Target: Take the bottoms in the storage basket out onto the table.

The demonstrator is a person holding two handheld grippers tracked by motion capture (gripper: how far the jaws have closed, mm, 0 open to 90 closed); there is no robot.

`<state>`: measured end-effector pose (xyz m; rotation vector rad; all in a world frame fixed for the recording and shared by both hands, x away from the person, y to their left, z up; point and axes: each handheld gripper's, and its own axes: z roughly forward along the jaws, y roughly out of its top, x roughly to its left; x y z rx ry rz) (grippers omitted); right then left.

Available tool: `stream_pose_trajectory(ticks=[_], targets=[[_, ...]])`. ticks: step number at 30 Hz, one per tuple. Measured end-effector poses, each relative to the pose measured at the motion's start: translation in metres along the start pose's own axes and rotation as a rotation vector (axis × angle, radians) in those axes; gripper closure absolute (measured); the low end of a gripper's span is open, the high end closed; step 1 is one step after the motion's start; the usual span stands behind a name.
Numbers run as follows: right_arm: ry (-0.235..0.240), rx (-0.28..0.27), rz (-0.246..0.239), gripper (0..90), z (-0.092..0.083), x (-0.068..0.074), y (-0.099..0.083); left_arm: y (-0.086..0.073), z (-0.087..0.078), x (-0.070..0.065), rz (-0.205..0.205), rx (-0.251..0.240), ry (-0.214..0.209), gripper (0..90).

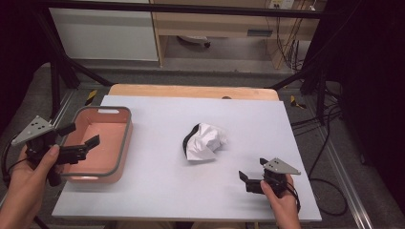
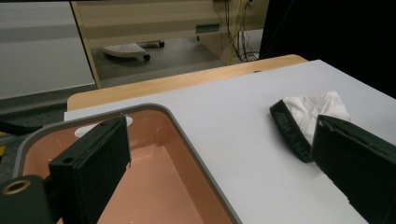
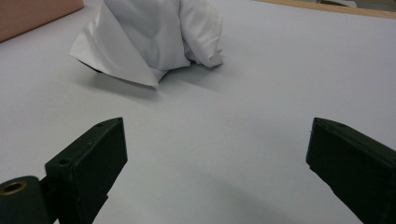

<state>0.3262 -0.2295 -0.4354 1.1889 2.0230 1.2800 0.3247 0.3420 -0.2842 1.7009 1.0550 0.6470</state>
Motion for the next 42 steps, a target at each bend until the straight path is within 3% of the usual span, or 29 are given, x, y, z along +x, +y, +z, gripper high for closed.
stream_pose_trajectory(ticks=[21,28,42], targets=[[0.000,0.000,-0.001,5.5,-0.001,0.000,0.000,-0.034,-0.002,-0.004,0.004,0.028,-0.005,4.5],[0.000,-0.001,0.000,5.5,-0.001,-0.001,0.000,-0.042,0.005,-0.009,0.010,0.036,-0.029,4.6],[0.005,0.003,-0.003,5.3,0.000,-0.001,0.000,-0.054,0.020,-0.026,0.053,0.083,-0.038,4.6]])
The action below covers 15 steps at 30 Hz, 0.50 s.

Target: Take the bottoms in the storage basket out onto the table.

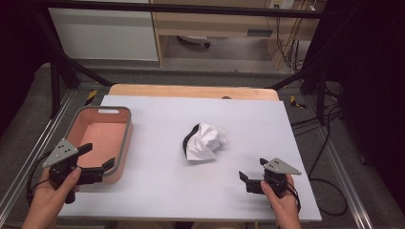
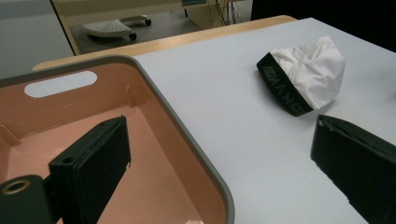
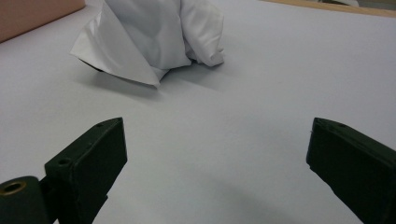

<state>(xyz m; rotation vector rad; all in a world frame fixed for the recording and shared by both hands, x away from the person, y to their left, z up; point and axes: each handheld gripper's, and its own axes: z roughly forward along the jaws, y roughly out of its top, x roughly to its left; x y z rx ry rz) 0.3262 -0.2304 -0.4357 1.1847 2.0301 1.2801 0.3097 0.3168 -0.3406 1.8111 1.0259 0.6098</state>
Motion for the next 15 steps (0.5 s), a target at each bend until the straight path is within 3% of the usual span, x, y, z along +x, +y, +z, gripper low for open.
stream_pose_trajectory(ticks=[15], targets=[[0.000,-0.001,0.000,5.4,-0.0003,0.0000,0.0002,-0.0073,0.0076,-0.0072,0.008,0.015,-0.012,4.6]])
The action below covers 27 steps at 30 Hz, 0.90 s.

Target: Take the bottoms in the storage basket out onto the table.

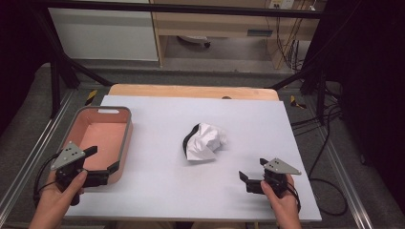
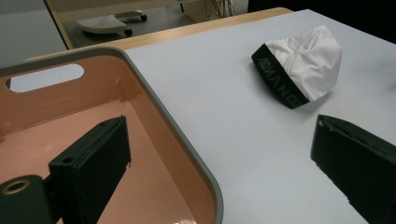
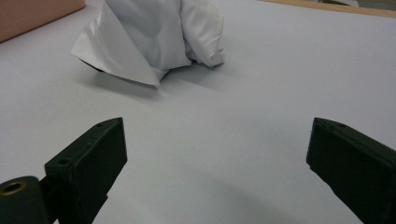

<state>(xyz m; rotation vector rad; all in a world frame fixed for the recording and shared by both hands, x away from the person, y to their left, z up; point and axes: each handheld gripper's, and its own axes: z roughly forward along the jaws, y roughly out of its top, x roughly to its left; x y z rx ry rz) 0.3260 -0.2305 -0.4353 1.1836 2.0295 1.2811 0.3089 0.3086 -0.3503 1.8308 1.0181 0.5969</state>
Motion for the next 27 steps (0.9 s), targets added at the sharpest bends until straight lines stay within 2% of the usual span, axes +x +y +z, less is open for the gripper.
stream_pose_trajectory(ticks=[27], targets=[[0.000,0.004,0.001,5.3,0.000,0.000,0.000,-0.023,0.008,-0.005,-0.001,0.028,-0.008,4.6]])
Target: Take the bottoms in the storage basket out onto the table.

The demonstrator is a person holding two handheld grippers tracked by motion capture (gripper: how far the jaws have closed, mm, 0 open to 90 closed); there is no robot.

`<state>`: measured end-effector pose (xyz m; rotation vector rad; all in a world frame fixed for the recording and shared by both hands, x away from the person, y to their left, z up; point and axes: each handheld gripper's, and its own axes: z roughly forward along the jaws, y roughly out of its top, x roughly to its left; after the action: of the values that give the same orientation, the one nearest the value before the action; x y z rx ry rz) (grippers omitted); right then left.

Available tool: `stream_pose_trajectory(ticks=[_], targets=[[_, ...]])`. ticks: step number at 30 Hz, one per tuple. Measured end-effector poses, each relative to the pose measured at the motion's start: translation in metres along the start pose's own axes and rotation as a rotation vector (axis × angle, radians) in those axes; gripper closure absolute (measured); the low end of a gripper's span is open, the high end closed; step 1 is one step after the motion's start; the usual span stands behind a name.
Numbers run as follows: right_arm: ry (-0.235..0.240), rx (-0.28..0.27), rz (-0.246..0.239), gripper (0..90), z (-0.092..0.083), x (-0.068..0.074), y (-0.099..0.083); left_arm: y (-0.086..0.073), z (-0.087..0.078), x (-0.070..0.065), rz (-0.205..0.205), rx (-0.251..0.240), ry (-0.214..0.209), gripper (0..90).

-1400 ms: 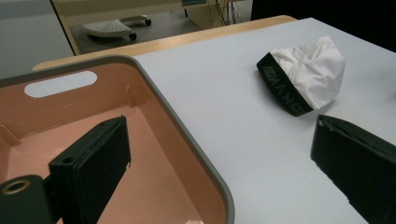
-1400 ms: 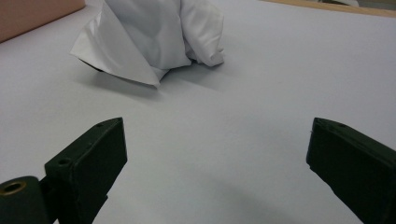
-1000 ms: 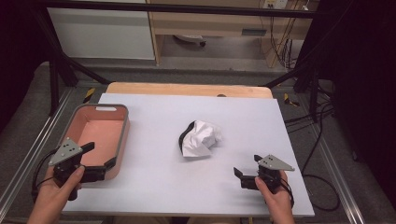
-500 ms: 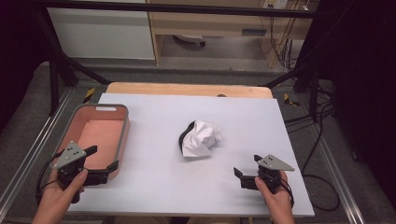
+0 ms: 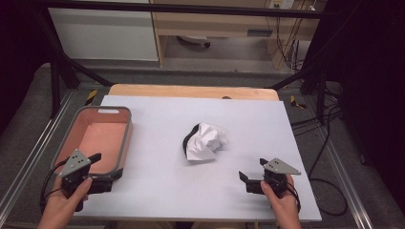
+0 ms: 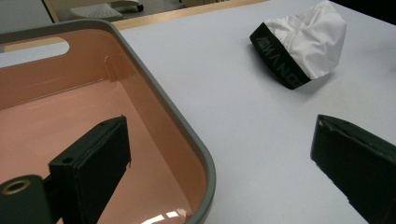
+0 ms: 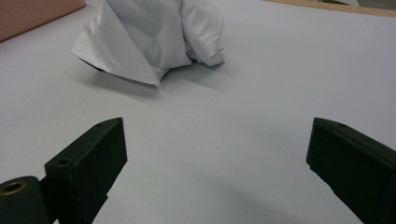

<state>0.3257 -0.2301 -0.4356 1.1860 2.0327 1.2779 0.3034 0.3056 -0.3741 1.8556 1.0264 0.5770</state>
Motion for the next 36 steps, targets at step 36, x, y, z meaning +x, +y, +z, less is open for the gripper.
stream_pose_trajectory(ticks=[36], targets=[[0.006,0.002,-0.007,5.3,0.000,0.002,0.000,-0.020,-0.006,0.009,-0.033,-0.022,0.007,4.7]])
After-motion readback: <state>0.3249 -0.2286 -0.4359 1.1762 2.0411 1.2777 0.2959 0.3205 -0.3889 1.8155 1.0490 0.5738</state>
